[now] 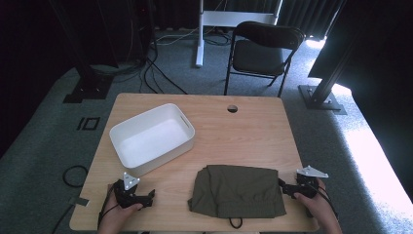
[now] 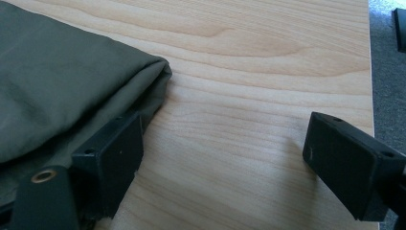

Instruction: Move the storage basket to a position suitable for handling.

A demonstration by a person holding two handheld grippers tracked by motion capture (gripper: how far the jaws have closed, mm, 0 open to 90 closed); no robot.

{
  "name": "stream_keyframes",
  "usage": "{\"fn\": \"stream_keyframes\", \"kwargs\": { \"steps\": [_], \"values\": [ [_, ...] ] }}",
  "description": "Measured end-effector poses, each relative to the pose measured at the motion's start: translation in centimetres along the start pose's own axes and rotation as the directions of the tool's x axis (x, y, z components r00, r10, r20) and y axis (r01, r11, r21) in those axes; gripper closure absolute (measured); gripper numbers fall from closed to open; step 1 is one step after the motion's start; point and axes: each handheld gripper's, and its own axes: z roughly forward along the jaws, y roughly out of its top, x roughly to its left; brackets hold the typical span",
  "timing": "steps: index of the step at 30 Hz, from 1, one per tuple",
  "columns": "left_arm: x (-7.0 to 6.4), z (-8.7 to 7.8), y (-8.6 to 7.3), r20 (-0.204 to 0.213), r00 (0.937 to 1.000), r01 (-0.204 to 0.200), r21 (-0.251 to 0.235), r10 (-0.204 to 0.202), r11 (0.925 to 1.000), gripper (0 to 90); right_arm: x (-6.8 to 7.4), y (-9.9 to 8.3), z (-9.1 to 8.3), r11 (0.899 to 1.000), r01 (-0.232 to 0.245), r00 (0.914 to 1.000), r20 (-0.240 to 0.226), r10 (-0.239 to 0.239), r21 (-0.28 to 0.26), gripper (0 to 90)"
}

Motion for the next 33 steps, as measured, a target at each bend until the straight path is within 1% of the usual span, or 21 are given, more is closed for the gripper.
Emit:
{"fn": "stream_keyframes", "kwargs": {
  "steps": [5,13,19,22,26,27,29,30,32,33],
  "values": [
    [0.0,0.0,0.0,0.001,1.0,-0.001,0.0,0.001,1.0,2.0,0.0,0.0,0.0,1.0,0.0,1.0,0.001,0.0,-0.001,13.5],
    [0.0,0.0,0.0,0.002,1.0,-0.001,0.0,0.001,1.0,2.0,-0.3,0.4,0.4,1.0,-0.027,0.9993,0.027,0.027,-0.005,14.2],
    [0.0,0.0,0.0,0.002,1.0,-0.002,-0.001,0.002,1.0,2.0,-0.7,1.0,0.6,0.999,-0.043,0.9984,0.037,0.043,-0.009,14.3],
    [0.0,0.1,0.0,0.002,1.0,-0.002,-0.001,0.002,1.0,2.0,-0.9,1.6,0.5,0.999,-0.04,0.9983,0.042,0.041,-0.017,14.6],
    [0.0,0.0,0.0,0.002,1.0,-0.002,0.0,0.002,1.0,2.0,-0.9,2.8,0.3,0.999,-0.038,0.9986,0.035,0.039,-0.037,15.3],
    [0.0,0.0,0.0,0.002,1.0,-0.002,0.0,0.002,1.0,2.1,-0.9,2.8,0.3,0.999,-0.038,0.9986,0.035,0.039,-0.037,15.3],
    [-0.1,0.0,0.0,-0.003,1.0,0.003,0.001,-0.003,1.0,2.1,-0.8,3.8,0.2,0.998,-0.029,0.9991,0.03,0.03,-0.049,15.3],
    [-0.1,0.0,0.0,-0.002,1.0,0.001,0.002,-0.001,1.0,2.1,-0.7,4.2,0.2,0.998,-0.018,0.9994,0.028,0.02,-0.055,15.3],
    [0.0,0.0,0.0,0.007,1.0,-0.006,-0.002,0.006,1.0,2.2,-0.4,5.0,0.2,0.998,-0.011,0.9998,0.017,0.012,-0.066,15.3],
    [0.0,-0.1,-0.1,0.005,0.9999,-0.01,-0.002,0.01,0.9999,2.2,-0.3,5.4,0.2,0.997,-0.007,0.9999,0.012,0.008,-0.071,15.3]
  ]
}}
